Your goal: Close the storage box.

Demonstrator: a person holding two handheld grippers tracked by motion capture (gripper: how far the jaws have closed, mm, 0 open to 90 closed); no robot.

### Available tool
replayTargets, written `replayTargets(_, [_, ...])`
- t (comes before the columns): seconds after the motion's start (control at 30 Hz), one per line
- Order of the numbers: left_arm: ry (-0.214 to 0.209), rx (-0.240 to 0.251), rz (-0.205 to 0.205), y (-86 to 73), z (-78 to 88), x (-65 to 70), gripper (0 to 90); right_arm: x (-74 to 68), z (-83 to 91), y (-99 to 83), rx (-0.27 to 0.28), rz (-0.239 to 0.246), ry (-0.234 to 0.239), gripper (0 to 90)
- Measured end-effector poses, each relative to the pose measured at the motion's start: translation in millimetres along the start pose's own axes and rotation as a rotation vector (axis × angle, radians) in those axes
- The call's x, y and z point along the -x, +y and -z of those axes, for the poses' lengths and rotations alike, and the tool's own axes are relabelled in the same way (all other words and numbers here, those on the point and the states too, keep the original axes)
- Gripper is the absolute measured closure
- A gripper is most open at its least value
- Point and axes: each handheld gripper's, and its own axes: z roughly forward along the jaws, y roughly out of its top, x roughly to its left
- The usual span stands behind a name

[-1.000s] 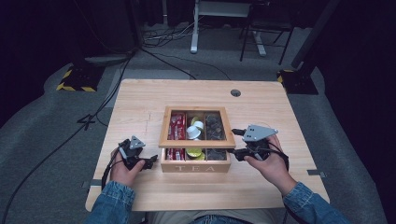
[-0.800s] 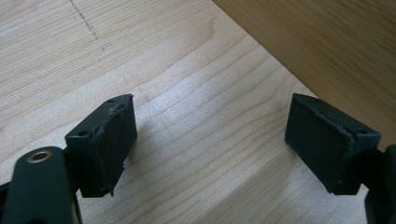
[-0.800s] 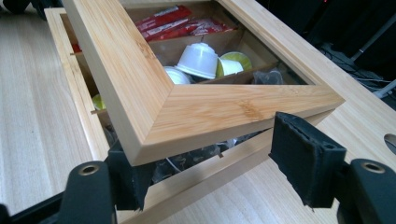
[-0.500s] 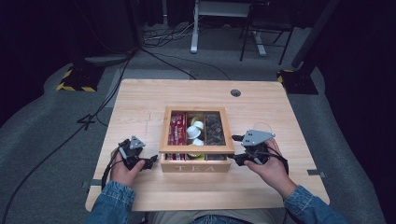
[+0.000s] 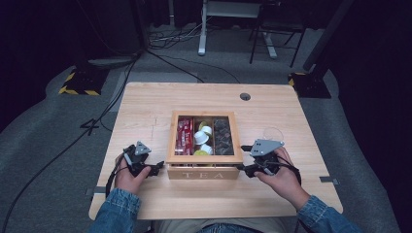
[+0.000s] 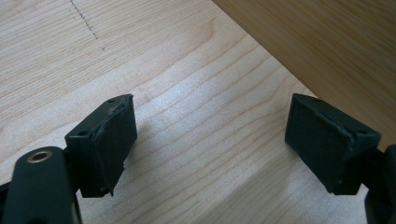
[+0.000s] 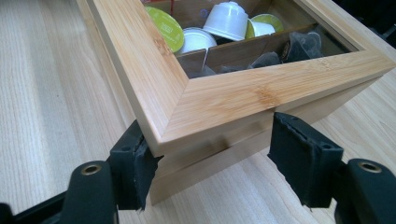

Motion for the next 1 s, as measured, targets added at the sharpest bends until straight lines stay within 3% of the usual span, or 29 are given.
replayTargets(0.63, [0.001, 0.002, 0.000, -0.1, -0.1, 0.1, 17.1, -4.4, -1.1, -5.2, -0.018, -0.017, 0.043, 30.6])
replayTargets(0.67, [0.000, 0.000, 0.000, 0.0, 0.0, 0.0, 17.1, -5.5, -2.3, -5.9, -0.030, 0.000, 0.040, 30.4])
replayTargets(0.77, [0.003, 0.002, -0.002, -0.2, -0.1, 0.1, 17.1, -6.8, 1.3, -4.9, 0.030, -0.048, 0.039, 25.2])
replayTargets(0.83, [0.003, 0.005, 0.001, -0.2, -0.3, 0.2, 17.1, -5.6, 6.4, -1.2, 0.055, -0.053, 0.030, 24.4])
replayTargets(1.0, [0.001, 0.004, -0.002, -1.8, 1.4, -0.2, 17.2, -3.4, 7.3, 1.0, 0.063, -0.068, 0.044, 23.6])
